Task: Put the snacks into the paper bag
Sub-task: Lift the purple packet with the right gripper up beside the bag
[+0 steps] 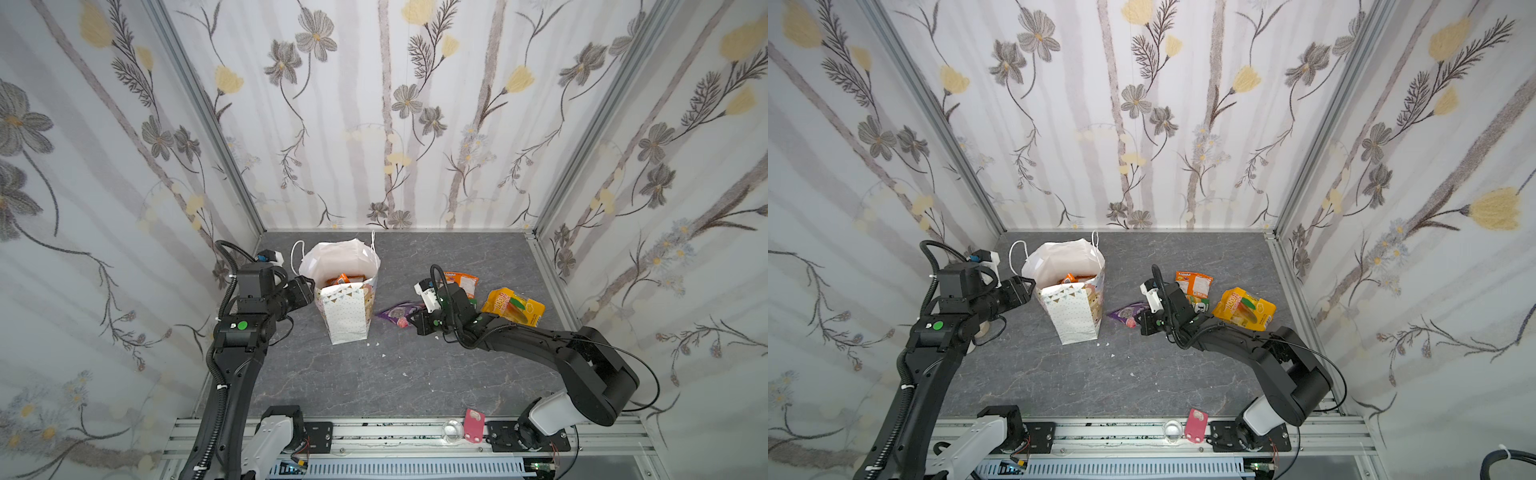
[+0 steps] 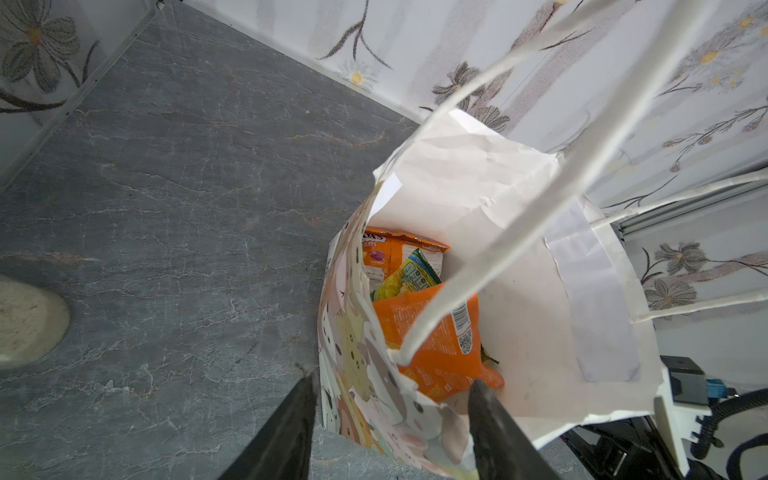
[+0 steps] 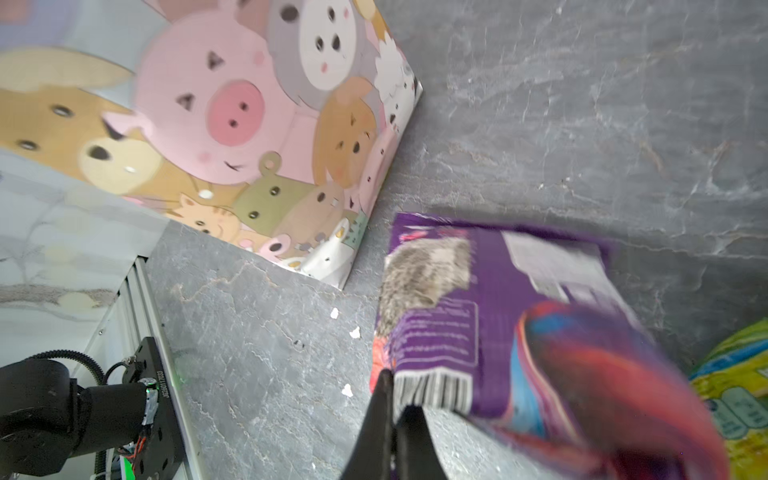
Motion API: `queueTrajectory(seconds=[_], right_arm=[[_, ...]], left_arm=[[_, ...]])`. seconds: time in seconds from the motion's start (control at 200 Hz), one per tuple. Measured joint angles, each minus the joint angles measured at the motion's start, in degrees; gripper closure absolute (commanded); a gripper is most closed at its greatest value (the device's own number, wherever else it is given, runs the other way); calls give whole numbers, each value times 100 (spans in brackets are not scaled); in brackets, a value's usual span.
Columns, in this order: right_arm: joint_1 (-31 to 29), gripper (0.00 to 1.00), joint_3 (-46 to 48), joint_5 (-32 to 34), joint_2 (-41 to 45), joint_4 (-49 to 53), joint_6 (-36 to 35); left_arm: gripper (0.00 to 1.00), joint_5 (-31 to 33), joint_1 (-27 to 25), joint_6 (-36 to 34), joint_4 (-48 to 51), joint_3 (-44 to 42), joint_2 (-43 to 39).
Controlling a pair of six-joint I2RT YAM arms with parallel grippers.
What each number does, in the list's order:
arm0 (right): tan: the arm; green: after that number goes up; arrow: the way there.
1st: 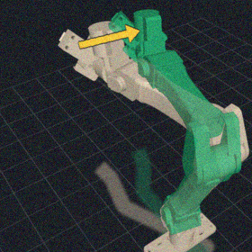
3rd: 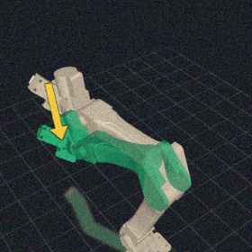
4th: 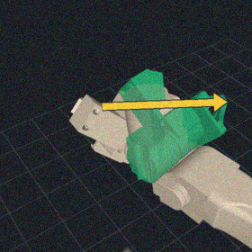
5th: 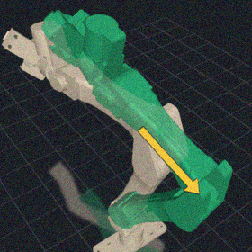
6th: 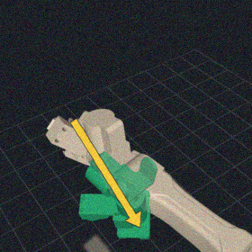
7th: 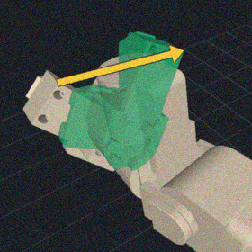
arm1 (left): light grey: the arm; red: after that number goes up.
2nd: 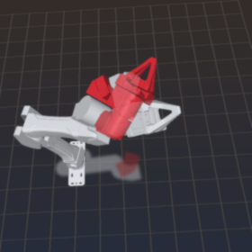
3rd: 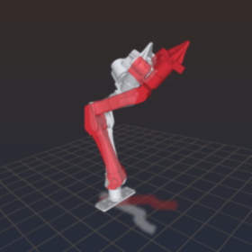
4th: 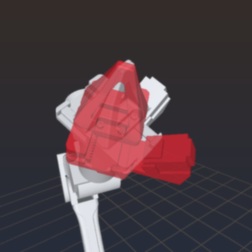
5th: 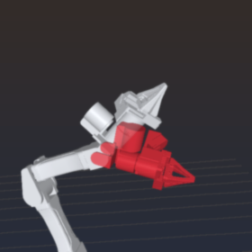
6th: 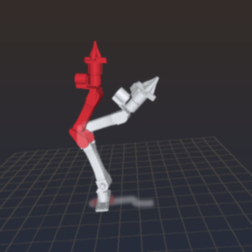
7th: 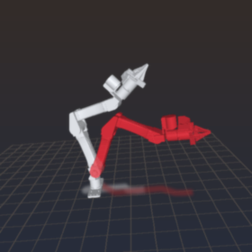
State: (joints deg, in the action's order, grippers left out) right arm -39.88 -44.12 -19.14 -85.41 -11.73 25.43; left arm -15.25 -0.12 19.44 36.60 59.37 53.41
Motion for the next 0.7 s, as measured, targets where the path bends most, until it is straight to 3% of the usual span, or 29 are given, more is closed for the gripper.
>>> queueTrajectory(seconds=[0.35,0.699], right_arm=[[-68,100,-28,0,568,162,-7],[-452,100,-824,339,1147,1029,-234]], left_arm=[[42,7,0,2,-35,-4,11],[42,13,0,0,-33,31,33]])
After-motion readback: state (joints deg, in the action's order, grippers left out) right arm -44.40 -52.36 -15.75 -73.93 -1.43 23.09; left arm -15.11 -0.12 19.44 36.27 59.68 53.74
